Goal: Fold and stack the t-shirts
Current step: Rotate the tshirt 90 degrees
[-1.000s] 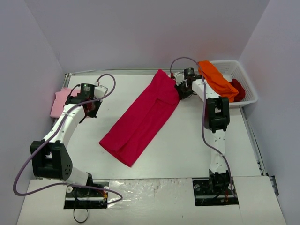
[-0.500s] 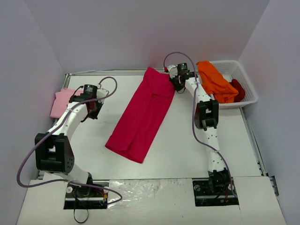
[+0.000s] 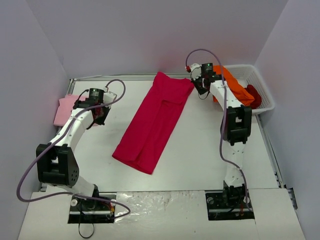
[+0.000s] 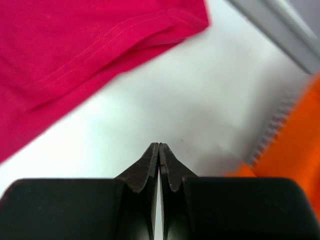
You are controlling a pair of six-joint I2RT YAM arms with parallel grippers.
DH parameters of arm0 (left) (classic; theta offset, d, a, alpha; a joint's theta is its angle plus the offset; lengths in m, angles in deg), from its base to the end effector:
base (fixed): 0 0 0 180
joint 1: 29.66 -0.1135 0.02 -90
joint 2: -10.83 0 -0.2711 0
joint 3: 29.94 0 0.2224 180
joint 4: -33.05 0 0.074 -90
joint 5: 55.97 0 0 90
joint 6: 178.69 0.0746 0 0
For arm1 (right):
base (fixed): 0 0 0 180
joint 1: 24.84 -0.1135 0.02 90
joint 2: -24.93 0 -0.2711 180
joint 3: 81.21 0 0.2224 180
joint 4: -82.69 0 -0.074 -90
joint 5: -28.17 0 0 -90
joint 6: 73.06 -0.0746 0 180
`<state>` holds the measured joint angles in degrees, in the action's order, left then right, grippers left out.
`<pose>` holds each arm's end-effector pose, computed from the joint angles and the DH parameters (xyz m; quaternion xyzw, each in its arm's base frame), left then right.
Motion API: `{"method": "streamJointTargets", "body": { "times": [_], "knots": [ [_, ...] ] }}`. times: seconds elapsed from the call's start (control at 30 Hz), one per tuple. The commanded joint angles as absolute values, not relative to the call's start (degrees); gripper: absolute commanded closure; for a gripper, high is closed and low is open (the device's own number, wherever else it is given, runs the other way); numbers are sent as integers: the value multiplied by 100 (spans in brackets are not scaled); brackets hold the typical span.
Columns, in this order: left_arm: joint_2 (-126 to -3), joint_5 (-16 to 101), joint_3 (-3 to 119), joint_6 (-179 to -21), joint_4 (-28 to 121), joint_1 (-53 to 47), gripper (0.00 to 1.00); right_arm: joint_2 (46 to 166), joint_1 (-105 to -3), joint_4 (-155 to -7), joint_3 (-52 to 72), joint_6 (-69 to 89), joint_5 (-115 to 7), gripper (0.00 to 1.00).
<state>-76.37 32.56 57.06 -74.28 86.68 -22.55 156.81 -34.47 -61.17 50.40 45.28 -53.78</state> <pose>0.3146 -0.0373 0.2636 0.1735 0.9346 0.0319 0.3090 0.5330 0.1010 0.2265 -0.3196 0.8317 -0.0113 0.4539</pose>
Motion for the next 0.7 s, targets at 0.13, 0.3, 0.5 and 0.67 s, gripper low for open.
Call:
{"method": "streamJointTargets", "body": {
  "times": [0.13, 0.3, 0.5, 0.67],
  "knots": [
    [-6969, 3087, 5700, -7656, 8562, -2263, 98, 13771, -3556, -5127, 4255, 4761, -4427, 100],
    [-6652, 3008, 5427, -8069, 8264, -2500, 98, 12813, -4055, -4660, 3228, 4788, -3872, 100],
    [-6467, 3043, 5269, -8175, 8149, -2685, 98, 12434, -5144, -4449, 2550, 4691, -3652, 100],
    [-6291, 3087, 5154, -8192, 8097, -2852, 98, 12741, -5832, -4448, 2295, 4630, -3713, 100]
  ]
}}
